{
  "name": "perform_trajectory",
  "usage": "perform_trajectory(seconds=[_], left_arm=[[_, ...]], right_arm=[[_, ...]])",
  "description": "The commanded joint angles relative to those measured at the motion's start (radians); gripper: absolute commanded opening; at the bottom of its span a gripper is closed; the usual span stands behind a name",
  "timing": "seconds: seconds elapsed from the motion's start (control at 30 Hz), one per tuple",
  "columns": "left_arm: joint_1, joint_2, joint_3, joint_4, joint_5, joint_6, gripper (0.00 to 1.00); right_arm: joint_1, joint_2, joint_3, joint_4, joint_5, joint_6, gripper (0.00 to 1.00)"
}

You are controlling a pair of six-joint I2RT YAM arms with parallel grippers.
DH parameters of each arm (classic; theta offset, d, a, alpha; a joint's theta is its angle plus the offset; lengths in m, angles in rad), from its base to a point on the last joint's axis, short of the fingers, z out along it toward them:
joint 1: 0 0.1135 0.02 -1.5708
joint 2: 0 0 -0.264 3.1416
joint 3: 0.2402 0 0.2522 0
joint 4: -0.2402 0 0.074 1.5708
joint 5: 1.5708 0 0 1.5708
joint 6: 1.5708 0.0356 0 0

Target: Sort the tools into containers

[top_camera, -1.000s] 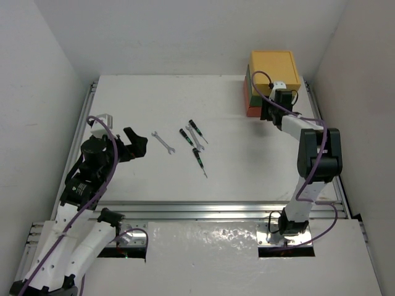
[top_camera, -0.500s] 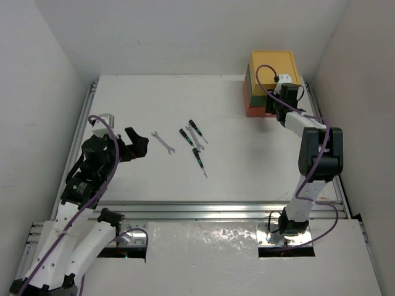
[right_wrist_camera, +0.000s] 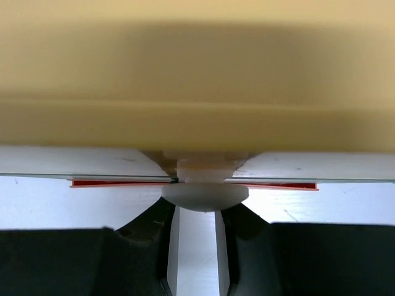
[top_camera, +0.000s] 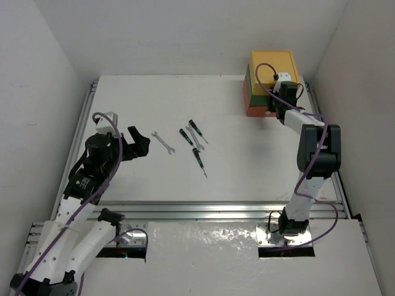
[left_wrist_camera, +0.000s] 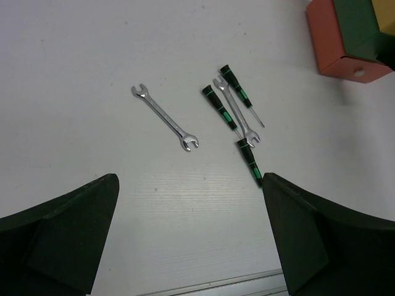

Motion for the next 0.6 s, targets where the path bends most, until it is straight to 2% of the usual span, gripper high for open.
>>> perform_trajectory(seconds=[0.0, 0.27, 0.37, 0.43, 0.47, 0.5, 0.57], left_arm=[[0.007, 0.002, -0.001, 0.050, 0.011, 0.009, 1.00], [0.007, -0.004, -0.001, 0.052, 0.019, 0.009, 1.00], [0.007, -0.006, 0.001, 0.052, 0.020, 0.009, 1.00], [0.007, -0.009, -0.001, 0.050, 0.025, 0.009, 1.00], [0.007, -0.012, -0.001, 0.052, 0.025, 0.009, 1.00], [0.007, -0.015, -0.001, 0.050, 0.023, 0.009, 1.00], [0.007, -0.021, -0.003, 0.050, 0.019, 0.008, 1.00]], right_arm=[[-0.005, -0.041, -0.028, 0.094, -0.006, 0.005, 0.15], [-0.008, -0.251, -0.327, 0.203, 0.037, 0.089, 0.15], [-0.008, -0.329, -0.403, 0.222, 0.028, 0.140, 0.19], [-0.008, -0.370, -0.424, 0.220, 0.026, 0.154, 0.32], [-0.008, -0.380, -0.430, 0.214, 0.025, 0.157, 0.50], [-0.008, -0.389, -0.426, 0.185, 0.005, 0.163, 0.57], [-0.004, -0.418, -0.415, 0.135, -0.007, 0.175, 0.59]])
